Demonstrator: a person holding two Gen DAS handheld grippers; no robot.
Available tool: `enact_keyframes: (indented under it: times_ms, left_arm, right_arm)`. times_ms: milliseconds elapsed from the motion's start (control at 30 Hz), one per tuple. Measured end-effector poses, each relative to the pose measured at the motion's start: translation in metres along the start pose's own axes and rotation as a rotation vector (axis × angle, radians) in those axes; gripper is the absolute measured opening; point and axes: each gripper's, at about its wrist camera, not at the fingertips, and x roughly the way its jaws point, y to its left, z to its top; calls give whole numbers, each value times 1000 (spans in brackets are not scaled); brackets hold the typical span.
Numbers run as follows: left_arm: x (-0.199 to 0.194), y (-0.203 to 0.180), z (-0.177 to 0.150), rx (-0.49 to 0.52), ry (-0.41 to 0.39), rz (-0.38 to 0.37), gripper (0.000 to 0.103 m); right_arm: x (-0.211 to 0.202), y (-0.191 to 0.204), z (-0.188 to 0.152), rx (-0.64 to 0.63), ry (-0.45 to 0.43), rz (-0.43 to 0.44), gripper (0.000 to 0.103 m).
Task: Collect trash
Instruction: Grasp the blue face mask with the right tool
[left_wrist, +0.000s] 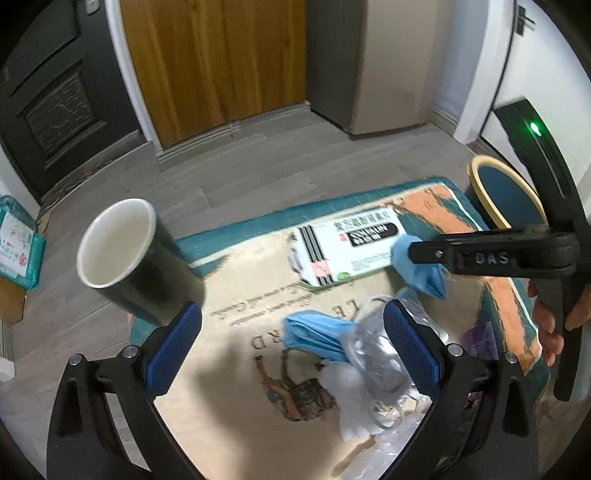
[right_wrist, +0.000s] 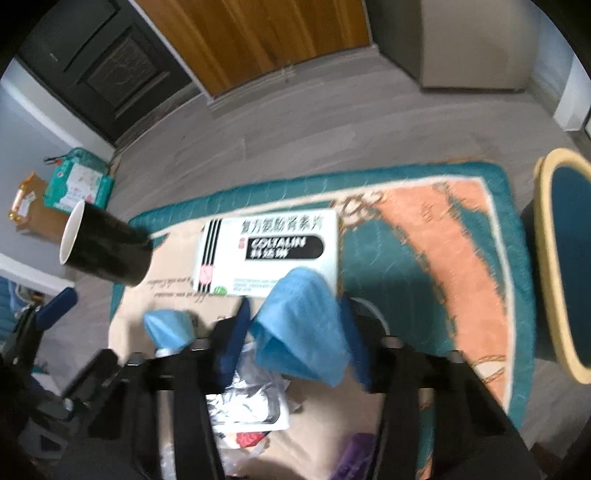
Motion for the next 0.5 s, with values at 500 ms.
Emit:
enact_keyframes:
  times_ms: [500]
  left_arm:
    - [43,-85,-6,215,94,-124,97]
  right_arm:
    - [-48,-32,4,24,-92,35,13]
